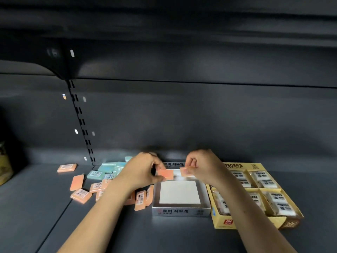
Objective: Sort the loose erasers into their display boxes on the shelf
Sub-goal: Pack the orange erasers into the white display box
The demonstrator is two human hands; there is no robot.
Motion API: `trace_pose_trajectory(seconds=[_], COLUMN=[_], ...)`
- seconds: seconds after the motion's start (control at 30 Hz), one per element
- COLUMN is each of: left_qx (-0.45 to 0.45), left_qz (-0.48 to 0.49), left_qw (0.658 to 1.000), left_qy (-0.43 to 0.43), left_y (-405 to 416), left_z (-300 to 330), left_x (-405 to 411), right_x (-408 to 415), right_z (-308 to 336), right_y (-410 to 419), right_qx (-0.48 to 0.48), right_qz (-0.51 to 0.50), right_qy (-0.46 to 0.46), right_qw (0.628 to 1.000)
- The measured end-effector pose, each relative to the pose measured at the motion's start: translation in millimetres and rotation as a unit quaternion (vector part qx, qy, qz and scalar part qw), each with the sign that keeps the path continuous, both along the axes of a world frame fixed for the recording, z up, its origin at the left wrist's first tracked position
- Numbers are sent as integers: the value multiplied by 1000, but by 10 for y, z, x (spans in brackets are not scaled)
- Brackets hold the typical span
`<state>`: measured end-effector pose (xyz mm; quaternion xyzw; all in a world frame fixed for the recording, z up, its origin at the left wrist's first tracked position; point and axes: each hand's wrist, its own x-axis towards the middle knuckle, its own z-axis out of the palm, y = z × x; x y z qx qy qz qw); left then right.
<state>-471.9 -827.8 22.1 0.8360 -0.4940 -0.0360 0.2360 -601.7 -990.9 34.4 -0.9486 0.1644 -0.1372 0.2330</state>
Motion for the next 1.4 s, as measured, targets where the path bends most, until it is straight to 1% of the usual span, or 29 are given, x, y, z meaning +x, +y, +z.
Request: trace_pose_trajectory(seconds=[0.13, 0.27, 0.37, 0.5, 0.63, 0.87, 0.97, 1.03, 1.27, 1.4], left_qx=[48, 53, 52, 54, 51, 50, 72, 83, 77, 79], left_qz=[28, 55, 73, 80, 97, 124, 120, 119, 125, 117], left_qw=[997, 993, 990, 988, 986, 981, 978, 978, 976, 977], left_qy=[-47, -88, -111, -121, -129, -141, -156, -151, -161, -162], left_y=[-51, -87, -98, -117, -120, -135, -158, -165, -168, -160], left_z=[-60, -69, -82, -104, -102, -115, -137, -138, -134, -125], left_x=[-31, -70, -99, -122, -125, -184, -205, -210, -222, -233], right_x=[46, 97, 108, 77, 50, 72, 67, 52, 49, 45], right_z=[-39, -81, -96, -94, -96, -100, -106, -100, -101, -85], right_y=[82, 121, 107, 132, 126, 142, 133, 135, 182, 158], right_qx=[-59, -88, -95, -86, -69, -50, -59, -60, -33, -55], right_qz=[-12, -23, -25, -27, -27, -3, 12, 13, 38, 14], right_qy=[67, 91, 91, 93, 67, 85, 83, 80, 94, 91], right_qw=[996, 992, 991, 992, 995, 995, 995, 995, 994, 994])
